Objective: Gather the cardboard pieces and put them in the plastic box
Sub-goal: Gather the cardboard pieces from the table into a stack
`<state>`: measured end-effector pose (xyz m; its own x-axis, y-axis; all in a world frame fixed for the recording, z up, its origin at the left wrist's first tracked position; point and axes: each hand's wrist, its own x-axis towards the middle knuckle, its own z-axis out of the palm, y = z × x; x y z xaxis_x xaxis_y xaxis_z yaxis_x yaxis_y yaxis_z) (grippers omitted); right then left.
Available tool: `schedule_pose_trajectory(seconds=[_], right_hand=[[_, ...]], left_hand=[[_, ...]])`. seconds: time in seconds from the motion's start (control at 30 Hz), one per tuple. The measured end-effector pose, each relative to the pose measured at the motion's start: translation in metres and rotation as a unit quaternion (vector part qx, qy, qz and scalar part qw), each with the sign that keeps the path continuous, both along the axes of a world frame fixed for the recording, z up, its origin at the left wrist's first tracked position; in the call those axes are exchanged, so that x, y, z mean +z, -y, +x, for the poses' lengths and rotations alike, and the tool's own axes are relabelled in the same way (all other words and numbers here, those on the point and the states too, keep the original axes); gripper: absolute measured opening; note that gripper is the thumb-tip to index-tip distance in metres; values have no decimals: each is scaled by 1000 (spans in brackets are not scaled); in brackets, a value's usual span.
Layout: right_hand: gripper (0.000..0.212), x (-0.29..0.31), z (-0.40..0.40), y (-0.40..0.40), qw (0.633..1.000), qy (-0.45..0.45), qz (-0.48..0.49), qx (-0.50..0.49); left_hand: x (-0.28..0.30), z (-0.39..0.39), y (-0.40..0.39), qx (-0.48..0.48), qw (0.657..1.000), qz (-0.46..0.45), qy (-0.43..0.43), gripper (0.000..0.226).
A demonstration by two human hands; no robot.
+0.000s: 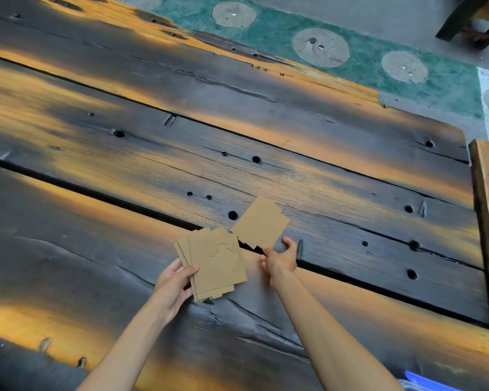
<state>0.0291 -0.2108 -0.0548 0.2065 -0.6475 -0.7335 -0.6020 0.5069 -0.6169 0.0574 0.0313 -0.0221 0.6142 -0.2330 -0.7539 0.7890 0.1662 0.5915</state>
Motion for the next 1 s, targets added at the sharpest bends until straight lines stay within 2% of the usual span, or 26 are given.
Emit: schedule_pose_trajectory(seconds=[0.2, 0.33, 0.43, 0.5, 0.57, 0.63, 0.73, 0.9, 1.0], right_hand=[[41, 11, -15, 17, 991, 102, 81, -31], [36, 35, -41, 35, 983, 177, 49, -19], [19, 52, -65, 46, 976, 203, -41, 68], [19, 63, -77, 51, 962, 205, -111, 141], [29, 73, -83, 53, 941, 233, -148, 196], [37, 82, -85, 50, 916, 270, -167, 244], [32, 86, -84, 45, 897, 296, -158, 290], [38, 90, -80, 37, 869, 285, -198, 353], [39, 91, -79, 35, 849, 275, -238, 383]], left_hand=[[-3, 9, -3, -10, 1000, 0, -3, 36], [-4, 12, -5, -26, 999, -17, -9, 35], [-2, 12, -5, -58, 998, -39, -7, 37], [1, 12, -3, -87, 995, -50, -5, 37], [5, 11, 0, -113, 992, -60, -5, 38], [9, 9, 2, -137, 988, -75, -4, 43], [15, 5, 6, -176, 978, -112, -6, 51], [26, -4, 9, -227, 959, -167, -10, 58], [25, -8, 6, -249, 953, -169, -11, 55]])
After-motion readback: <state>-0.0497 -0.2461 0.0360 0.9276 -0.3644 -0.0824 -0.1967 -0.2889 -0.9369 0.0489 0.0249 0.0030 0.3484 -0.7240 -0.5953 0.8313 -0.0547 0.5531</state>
